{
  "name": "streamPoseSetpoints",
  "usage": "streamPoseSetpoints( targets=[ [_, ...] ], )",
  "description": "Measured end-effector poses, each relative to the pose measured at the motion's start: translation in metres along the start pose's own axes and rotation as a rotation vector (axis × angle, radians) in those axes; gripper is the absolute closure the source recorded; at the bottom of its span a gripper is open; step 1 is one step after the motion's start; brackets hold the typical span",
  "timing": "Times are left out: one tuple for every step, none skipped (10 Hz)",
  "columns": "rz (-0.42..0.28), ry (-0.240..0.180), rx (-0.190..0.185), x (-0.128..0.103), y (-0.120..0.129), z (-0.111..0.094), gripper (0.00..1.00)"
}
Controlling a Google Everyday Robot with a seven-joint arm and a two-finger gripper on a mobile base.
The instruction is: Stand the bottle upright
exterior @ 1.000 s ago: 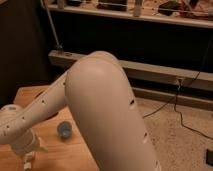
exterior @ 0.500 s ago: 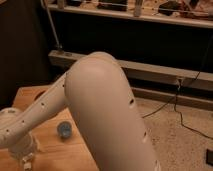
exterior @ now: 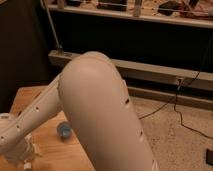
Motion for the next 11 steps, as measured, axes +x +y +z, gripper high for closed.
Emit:
streamPoseSetpoints(
  targets=[
    [0.002,0.0,0.0,0.0,-0.001,0.0,0.35],
    [0.003,0.0,0.0,-0.001,-0.001,0.0,0.35],
    [0.002,-0.001,-0.001,-0.001,-0.001,0.0,0.35],
    [0.001,0.0,-0.001,0.0,0.0,0.0,0.35],
    [0.001,0.0,-0.001,0.0,0.0,0.0,0.35],
    [-0.006,0.012,0.009,0.0,-0.001,0.003,0.35],
    [-0.026,0.034,0.025,0.003,0.001,0.006,0.35],
    [-0.047,0.061,0.04,0.002,0.002,0.004,0.35],
    [-0.064,0.087,0.068,-0.005,-0.003,-0.003,0.35],
    [-0.079,0.103,0.084,-0.011,-0.001,-0.008,0.35],
    [-0.091,0.112,0.094,-0.018,0.004,-0.013,0.35]
  ],
)
